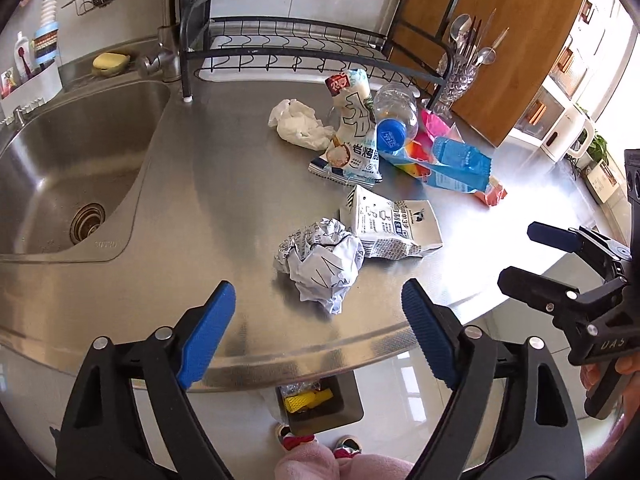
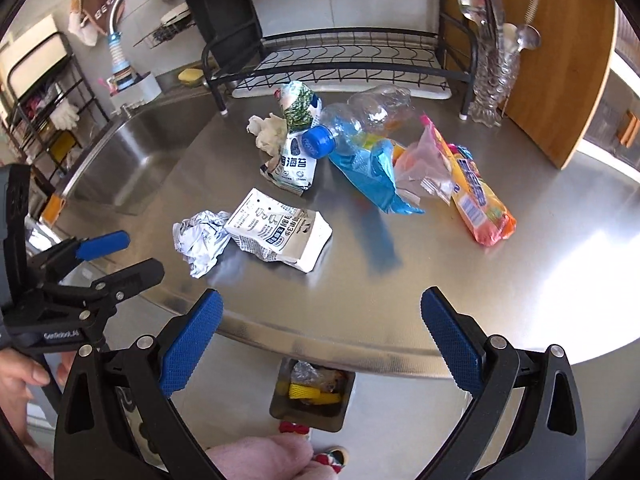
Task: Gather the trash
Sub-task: 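Grasp the crumpled foil ball with the left tool while the right tool grasps the white carton pouch, then carry the foil ball and white pouch down over the floor bin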
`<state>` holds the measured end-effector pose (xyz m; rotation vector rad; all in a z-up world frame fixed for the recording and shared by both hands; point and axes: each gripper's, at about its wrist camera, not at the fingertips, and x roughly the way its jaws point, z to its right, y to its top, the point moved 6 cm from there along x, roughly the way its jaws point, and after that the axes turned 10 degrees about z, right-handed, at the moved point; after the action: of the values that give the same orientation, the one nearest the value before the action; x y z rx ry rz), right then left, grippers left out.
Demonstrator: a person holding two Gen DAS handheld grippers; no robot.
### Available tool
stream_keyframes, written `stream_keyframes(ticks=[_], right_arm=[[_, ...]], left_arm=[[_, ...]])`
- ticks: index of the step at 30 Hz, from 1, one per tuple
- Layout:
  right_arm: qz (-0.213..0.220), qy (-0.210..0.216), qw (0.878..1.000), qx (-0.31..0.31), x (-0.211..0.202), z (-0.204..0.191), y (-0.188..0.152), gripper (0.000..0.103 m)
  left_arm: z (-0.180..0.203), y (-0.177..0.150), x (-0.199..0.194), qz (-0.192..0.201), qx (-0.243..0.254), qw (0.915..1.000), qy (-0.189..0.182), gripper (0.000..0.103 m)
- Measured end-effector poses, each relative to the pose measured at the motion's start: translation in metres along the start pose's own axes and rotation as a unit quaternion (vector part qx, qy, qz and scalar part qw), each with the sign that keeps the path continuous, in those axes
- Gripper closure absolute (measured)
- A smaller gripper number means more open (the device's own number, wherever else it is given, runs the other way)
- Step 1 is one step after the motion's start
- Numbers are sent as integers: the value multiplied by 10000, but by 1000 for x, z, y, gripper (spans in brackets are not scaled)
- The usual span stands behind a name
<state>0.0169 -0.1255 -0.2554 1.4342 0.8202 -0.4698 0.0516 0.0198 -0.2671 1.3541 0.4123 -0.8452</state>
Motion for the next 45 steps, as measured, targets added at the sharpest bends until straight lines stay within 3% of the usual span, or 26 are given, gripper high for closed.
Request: stream_keyframes(ticks=[10,13,21,24,27,28,32,33,45], right_arm=[[-42,24,9945,-1050,48,-21,3,6],[-108,26,9933,-1150,64,-22,8,5],[-276,406,9889,-1402,99,-40,20,7],[-391,538,9849,-1595,105,-51,15,20],[-354,607,9839,-1643,103,-58,12,24],[-376,640,9839,-1626,103,-59,11,36],[-400,693,9860,-1466,99,-60,8,41],[-427,719,9873,-1348,97,-59,7,52],[-70,722,9919,-1042,27,-54,-15,52]], left_arm=[[-20,8,42,-326,6,9994,99,45],[-31,11,48,-361,-58,9992,132,58],[-46,23,57,-308,-108,9994,130,61],[-48,23,57,-303,-112,9994,107,61],[-52,24,56,-284,-216,9993,138,62],[-53,23,55,-269,-252,9992,156,62],[-52,23,48,-192,-282,9992,229,63],[-51,23,45,-161,-274,9992,252,63],[-10,-4,-11,122,-170,9994,275,63]])
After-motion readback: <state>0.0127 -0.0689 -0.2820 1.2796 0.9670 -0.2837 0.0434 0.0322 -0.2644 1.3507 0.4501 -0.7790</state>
